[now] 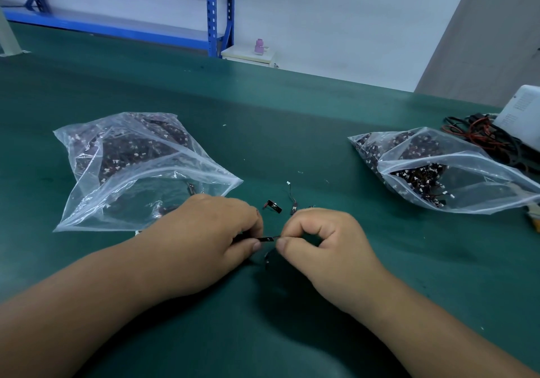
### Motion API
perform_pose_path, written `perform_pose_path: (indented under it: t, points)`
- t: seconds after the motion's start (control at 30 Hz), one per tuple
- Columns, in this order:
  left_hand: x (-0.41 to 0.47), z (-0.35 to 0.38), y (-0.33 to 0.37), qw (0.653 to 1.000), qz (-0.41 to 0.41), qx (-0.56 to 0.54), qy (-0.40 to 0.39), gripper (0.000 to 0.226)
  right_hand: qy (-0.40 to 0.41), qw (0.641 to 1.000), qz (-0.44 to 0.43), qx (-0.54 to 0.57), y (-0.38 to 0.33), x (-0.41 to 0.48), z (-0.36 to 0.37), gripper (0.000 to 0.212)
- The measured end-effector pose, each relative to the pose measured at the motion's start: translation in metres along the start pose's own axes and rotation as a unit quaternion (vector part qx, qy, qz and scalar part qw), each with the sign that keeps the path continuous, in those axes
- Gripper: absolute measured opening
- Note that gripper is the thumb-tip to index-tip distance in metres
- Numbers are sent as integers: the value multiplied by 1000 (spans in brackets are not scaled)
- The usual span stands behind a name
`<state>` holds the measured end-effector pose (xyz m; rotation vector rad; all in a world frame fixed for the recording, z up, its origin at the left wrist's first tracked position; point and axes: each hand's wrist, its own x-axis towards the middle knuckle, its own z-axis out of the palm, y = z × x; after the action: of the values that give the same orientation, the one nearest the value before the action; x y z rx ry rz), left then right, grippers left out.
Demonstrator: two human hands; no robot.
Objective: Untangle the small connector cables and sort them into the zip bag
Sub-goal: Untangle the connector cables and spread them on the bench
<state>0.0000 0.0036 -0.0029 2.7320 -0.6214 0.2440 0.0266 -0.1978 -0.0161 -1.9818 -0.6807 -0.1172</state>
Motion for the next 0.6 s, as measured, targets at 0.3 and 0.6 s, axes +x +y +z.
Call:
perform_pose_path:
  t: [0.3, 0.6]
  points:
    - [-1, -1, -2, 1000, 17, 2, -5, 9, 167, 983, 54, -61, 25, 19, -41, 22]
    - [-4, 0, -3, 999, 7, 45, -19, 20, 200, 966, 70, -147, 45, 23, -43, 22]
